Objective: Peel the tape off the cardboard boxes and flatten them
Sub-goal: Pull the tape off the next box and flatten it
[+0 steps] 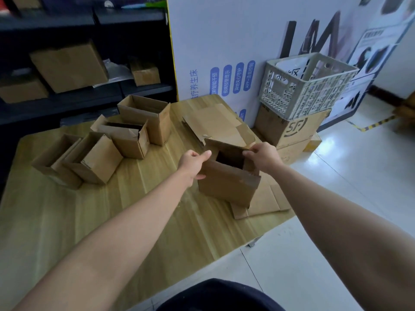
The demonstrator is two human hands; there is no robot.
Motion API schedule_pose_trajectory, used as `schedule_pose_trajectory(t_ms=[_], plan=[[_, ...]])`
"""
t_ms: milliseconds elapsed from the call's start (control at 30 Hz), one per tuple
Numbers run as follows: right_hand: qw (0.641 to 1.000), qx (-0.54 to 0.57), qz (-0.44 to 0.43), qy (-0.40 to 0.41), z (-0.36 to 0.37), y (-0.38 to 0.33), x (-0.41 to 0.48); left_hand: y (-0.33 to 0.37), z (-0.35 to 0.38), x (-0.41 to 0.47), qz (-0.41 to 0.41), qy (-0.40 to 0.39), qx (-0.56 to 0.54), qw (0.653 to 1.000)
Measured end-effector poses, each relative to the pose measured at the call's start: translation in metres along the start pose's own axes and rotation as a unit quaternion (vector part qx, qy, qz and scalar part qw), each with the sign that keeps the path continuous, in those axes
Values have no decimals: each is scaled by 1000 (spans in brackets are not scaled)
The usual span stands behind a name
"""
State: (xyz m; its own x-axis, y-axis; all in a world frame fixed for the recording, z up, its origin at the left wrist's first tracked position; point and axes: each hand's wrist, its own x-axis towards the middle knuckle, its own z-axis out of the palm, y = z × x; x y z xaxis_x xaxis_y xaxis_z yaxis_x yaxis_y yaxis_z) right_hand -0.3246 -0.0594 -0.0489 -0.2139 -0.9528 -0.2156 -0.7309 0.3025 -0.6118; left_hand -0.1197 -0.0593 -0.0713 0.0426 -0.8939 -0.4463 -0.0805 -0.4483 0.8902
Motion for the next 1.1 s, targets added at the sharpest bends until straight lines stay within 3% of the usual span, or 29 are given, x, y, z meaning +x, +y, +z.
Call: schedule_pose_trajectory(t_ms=[67,267,367,500,667,833,1100], plan=[[999,14,-12,38,-1,-1,-2,5,-1,-1,-26,-1,-1,1000],[988,-13,-64,138,-3,-26,-9,28,0,-1,-72,25,202,976],[983,-12,-94,158,0,-37,-16,34,-7,3,-16,68,303,950],[980,-5,-90,175,5,-42,-22,33,-8,1,42,107,348,930],[980,79,-12,180,3,-34,-20,16,-19,8,111,130,116,978],[978,115,86,149,8,-30,-21,8,-13,5,152,149,-5,977],[982,97,64,152,4,-39,-23,6,-10,12,147,158,-137,967]])
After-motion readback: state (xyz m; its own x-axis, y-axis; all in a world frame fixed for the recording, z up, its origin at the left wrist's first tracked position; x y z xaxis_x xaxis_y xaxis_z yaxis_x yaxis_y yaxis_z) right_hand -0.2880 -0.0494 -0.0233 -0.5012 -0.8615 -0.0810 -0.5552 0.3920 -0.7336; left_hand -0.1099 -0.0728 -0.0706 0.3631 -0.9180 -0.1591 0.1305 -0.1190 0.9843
